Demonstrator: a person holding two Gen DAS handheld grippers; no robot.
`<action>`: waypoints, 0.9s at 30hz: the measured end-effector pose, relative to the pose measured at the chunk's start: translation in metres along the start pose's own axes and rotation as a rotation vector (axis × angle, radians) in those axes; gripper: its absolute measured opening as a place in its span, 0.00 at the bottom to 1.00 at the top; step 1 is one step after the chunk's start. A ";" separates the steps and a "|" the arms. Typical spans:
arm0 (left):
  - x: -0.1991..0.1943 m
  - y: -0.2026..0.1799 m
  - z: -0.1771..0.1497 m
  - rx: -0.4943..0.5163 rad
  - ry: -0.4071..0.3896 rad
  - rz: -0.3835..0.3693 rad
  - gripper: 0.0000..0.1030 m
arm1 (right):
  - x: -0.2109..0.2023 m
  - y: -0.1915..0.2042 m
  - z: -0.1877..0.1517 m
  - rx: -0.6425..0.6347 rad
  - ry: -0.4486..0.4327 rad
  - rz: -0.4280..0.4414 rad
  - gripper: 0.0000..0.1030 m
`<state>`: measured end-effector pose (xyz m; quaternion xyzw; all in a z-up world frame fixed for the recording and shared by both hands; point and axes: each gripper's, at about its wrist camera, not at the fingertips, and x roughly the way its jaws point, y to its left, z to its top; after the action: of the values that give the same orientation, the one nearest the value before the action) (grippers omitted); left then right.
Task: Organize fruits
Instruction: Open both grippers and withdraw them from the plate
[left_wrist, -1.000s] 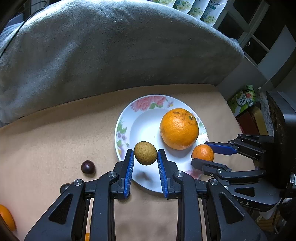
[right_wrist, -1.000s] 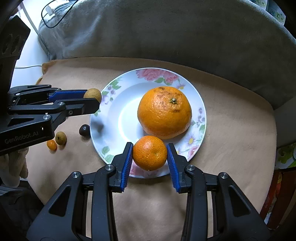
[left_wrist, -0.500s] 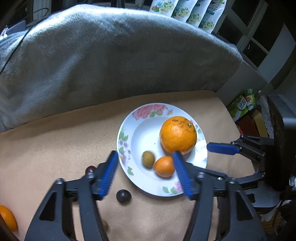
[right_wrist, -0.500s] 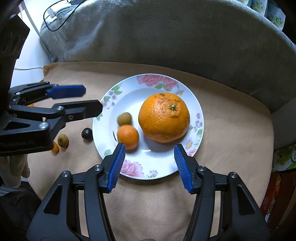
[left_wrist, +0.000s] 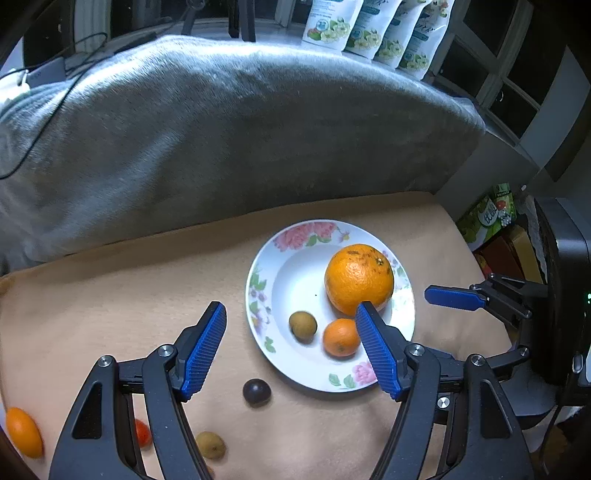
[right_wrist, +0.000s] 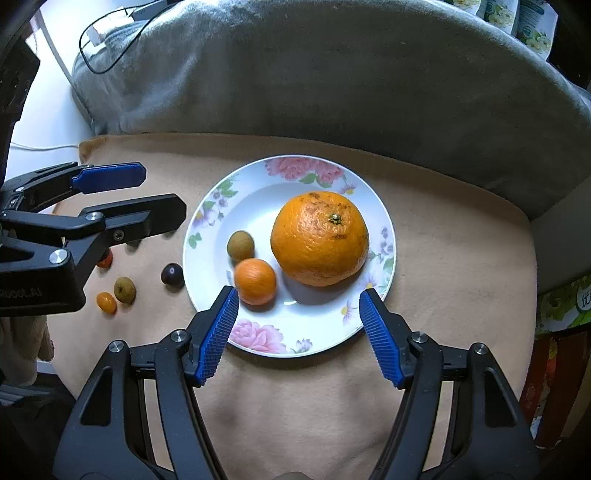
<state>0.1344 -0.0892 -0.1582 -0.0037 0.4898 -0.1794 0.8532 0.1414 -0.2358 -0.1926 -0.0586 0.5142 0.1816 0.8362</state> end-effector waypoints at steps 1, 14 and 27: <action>-0.002 0.000 0.000 -0.001 -0.006 0.004 0.71 | -0.001 0.000 0.000 0.005 -0.005 0.008 0.69; -0.036 0.021 -0.008 -0.048 -0.074 0.044 0.71 | -0.010 0.020 0.007 -0.022 -0.039 0.021 0.71; -0.063 0.056 -0.031 -0.139 -0.111 0.106 0.71 | -0.001 0.053 0.022 -0.076 -0.025 0.080 0.71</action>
<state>0.0971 -0.0121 -0.1323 -0.0470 0.4525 -0.0988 0.8850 0.1401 -0.1810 -0.1765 -0.0674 0.4984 0.2349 0.8318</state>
